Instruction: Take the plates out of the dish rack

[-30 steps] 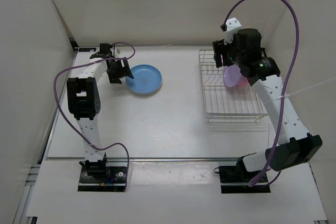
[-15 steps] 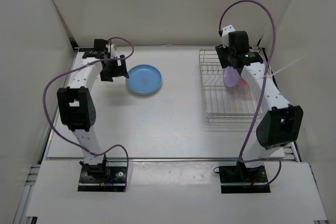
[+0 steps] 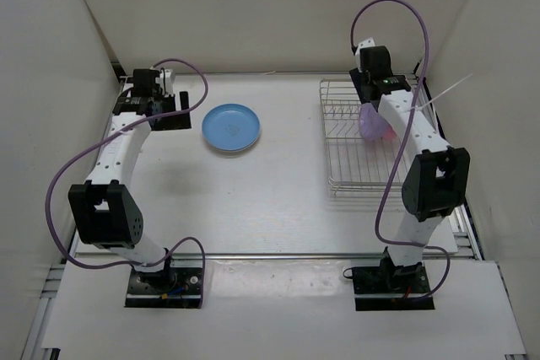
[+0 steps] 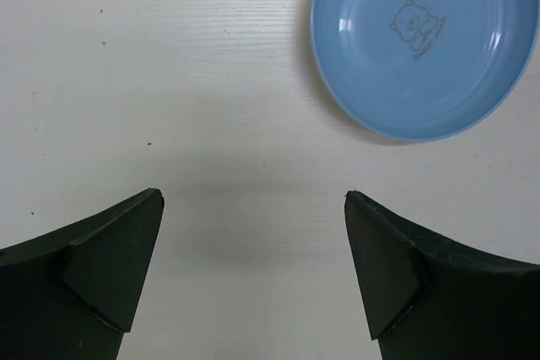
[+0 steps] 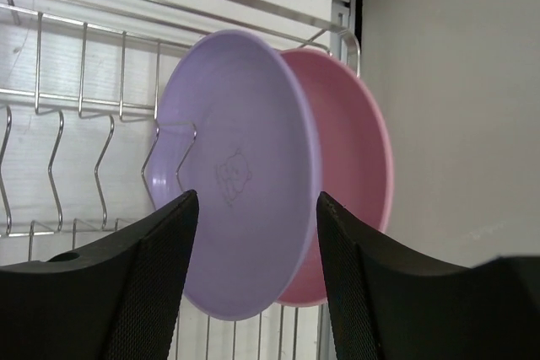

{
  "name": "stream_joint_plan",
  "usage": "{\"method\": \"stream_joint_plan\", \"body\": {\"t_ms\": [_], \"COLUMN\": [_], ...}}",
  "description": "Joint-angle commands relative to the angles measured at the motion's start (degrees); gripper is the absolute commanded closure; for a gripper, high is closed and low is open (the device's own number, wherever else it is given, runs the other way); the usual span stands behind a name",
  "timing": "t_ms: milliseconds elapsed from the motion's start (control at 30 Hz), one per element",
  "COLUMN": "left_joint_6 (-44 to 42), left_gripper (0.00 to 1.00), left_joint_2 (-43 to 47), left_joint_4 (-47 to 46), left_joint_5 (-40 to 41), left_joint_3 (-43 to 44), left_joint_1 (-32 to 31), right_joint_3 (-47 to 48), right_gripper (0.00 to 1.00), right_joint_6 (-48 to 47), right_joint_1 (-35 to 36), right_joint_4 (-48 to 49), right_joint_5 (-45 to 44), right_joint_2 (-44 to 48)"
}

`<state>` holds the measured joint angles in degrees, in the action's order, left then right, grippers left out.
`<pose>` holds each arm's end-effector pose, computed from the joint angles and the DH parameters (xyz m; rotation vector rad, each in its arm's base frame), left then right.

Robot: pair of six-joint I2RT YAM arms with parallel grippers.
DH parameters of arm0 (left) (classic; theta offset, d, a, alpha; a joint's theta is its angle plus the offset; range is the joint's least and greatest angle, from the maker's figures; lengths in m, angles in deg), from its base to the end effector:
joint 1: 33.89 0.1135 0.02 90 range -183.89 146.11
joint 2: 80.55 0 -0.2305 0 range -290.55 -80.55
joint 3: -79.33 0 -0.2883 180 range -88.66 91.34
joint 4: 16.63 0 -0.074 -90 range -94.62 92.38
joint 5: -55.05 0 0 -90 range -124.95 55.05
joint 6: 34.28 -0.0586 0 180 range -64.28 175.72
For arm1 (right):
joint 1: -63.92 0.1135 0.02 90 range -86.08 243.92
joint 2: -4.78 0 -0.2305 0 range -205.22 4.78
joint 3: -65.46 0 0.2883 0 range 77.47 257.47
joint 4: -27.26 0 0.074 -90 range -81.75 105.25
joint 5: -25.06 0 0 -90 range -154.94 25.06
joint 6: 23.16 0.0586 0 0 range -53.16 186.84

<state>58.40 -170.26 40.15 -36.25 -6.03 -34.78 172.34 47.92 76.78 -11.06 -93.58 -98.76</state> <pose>0.3879 -0.0074 0.2645 -0.0290 2.4761 -0.0548 0.4591 0.0760 0.2825 -0.3121 2.1351 -0.6041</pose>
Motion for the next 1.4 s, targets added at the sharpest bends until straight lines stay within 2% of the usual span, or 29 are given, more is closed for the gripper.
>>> {"method": "stream_joint_plan", "body": {"t_ms": [0,333,400,500,667,733,833,1000,1267,1367], "left_joint_6": [-1.01,0.14,0.14,0.14,0.14,0.14,0.14,0.14,0.66,0.66], "left_gripper": [0.00,0.00,0.00,0.00,0.00,0.00,0.00,0.00,0.00,0.00], "left_joint_2": [1.12,1.12,1.12,1.12,1.12,1.12,1.12,1.12,0.60,0.59], "left_joint_4": [-0.30,-0.92,-0.92,-0.92,-0.92,-0.92,-0.92,-0.92,-0.92,-0.92], "left_joint_5": [0.25,-1.60,-1.60,-1.60,-2.22,-2.22,-2.22,-3.36,-4.50,-5.03], "left_joint_3": [-1.24,-1.77,-1.25,-1.24,-1.24,-1.24,-1.24,-1.24,-1.24,-1.24], "left_joint_1": [0.89,0.89,0.89,0.89,0.89,0.89,0.89,2.03,2.56,2.56], "right_joint_3": [2.86,2.86,2.86,2.86,2.86,2.86,2.86,3.39,3.92,3.92], "right_gripper": [0.38,0.39,0.42,0.52,0.56,0.67,0.69,0.83,0.85,0.90], "right_joint_6": [-0.42,-0.95,-0.25,-0.24,0.81,1.33,1.86,2.39,1.34,0.82], "right_joint_1": [-0.12,-3.72,-4.34,-4.86,-4.86,-4.86,-4.86,-4.34,-3.11,-2.58], "right_joint_4": [3.28,3.89,3.89,3.89,3.37,3.37,2.84,2.84,2.31,2.31], "right_joint_5": [-2.73,-3.26,-3.26,-2.56,-2.04,-2.03,-2.55,-5.01,-7.39,-9.67], "right_joint_2": [1.50,-0.16,-0.69,-0.69,-1.75,-1.75,-2.27,-2.80,-2.80,-2.80]}}
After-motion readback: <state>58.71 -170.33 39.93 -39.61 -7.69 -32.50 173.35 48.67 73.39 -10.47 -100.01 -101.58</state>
